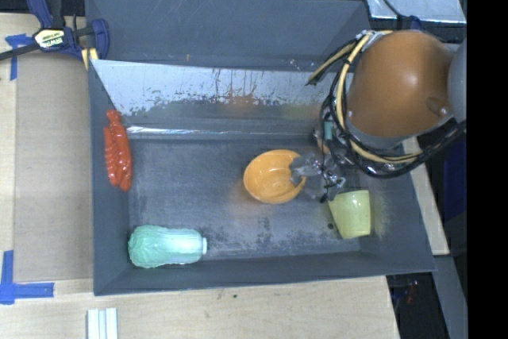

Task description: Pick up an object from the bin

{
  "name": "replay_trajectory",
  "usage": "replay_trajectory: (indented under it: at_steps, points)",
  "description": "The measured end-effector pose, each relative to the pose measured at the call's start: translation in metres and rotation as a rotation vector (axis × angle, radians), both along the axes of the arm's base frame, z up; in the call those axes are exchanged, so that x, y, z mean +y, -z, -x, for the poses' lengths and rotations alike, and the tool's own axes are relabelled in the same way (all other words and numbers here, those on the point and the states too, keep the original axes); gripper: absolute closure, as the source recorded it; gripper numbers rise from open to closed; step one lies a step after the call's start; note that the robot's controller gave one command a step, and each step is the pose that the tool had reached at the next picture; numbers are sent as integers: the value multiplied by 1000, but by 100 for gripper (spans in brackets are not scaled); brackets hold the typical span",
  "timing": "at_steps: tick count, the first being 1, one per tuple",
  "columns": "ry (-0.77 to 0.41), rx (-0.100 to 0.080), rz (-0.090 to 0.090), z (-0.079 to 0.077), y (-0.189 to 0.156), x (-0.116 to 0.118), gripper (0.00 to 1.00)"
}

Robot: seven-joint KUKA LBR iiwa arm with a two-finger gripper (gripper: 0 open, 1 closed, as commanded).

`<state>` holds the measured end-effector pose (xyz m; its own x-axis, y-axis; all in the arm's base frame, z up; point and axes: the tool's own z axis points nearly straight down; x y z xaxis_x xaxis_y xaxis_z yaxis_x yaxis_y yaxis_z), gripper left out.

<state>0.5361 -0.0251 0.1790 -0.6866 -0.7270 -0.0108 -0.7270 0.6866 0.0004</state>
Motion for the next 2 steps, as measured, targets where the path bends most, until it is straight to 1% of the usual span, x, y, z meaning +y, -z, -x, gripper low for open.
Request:
replay_trajectory:
  at_steps: [1, 2]
  points:
    - [4, 2, 0, 2, 14, 2, 100]
    - [-42, 2, -1, 15, 5, -3, 100]
